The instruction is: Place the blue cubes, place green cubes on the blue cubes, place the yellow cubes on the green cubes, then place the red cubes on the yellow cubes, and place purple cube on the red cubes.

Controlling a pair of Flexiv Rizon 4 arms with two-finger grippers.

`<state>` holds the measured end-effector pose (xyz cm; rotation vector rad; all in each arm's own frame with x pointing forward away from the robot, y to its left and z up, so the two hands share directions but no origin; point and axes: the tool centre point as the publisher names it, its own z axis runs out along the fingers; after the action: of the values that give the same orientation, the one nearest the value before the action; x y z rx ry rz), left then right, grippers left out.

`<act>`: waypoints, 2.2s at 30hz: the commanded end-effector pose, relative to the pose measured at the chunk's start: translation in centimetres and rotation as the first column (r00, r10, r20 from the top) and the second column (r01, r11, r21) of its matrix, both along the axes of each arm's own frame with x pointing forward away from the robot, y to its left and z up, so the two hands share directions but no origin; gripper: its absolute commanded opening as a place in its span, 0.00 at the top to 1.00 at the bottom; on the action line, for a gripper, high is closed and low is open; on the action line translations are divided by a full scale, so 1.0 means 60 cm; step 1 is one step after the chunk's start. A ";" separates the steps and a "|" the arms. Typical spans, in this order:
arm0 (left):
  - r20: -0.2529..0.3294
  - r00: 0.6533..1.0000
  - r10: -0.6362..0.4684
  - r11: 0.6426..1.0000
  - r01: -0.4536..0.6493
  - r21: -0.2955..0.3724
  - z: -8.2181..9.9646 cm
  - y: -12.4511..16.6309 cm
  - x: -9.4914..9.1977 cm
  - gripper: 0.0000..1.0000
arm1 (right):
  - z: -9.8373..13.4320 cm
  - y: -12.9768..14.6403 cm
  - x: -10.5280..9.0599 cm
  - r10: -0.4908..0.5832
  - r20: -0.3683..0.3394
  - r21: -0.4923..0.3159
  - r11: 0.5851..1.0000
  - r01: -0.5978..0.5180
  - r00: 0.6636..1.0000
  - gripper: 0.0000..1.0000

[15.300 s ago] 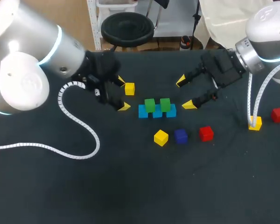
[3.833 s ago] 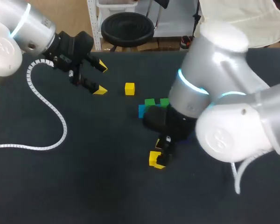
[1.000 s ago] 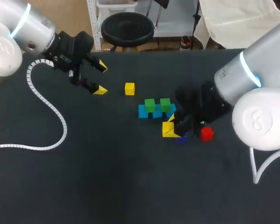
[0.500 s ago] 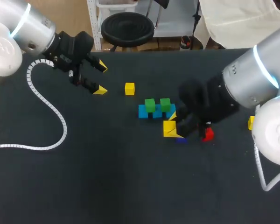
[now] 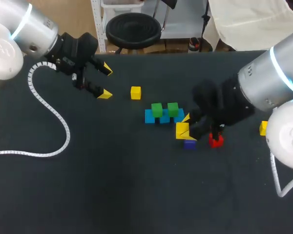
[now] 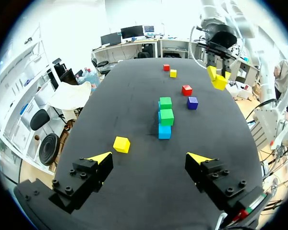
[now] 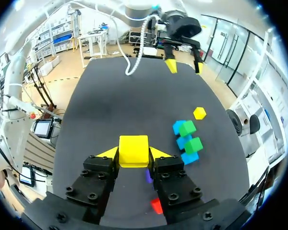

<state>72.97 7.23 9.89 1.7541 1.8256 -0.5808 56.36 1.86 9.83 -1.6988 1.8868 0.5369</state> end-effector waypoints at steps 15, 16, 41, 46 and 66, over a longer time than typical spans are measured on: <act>-0.001 1.000 -0.002 1.000 0.002 0.001 0.000 0.001 0.002 0.00 | -0.009 0.020 0.091 0.080 -0.080 0.060 0.995 -0.075 0.994 1.00; -0.001 1.000 -0.002 1.000 0.002 0.001 0.000 0.001 0.002 0.00 | -0.009 0.022 0.090 0.081 -0.080 0.057 0.995 -0.076 0.993 1.00; -0.001 1.000 -0.002 1.000 0.002 0.001 0.000 0.001 0.002 0.00 | -0.024 0.043 0.119 0.139 -0.049 0.075 0.988 -0.136 0.989 1.00; -0.001 1.000 -0.002 1.000 0.002 0.001 0.000 0.001 0.002 0.00 | -0.036 0.048 0.133 0.152 -0.062 0.052 0.987 -0.149 0.986 1.00; -0.001 1.000 -0.002 1.000 0.002 0.001 0.000 0.001 0.002 0.00 | -0.047 0.049 0.155 0.152 -0.084 -0.013 0.988 -0.154 0.985 1.00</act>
<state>72.97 7.22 9.90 1.7541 1.8256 -0.5808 65.38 4.59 7.26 -1.8715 1.8340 0.6542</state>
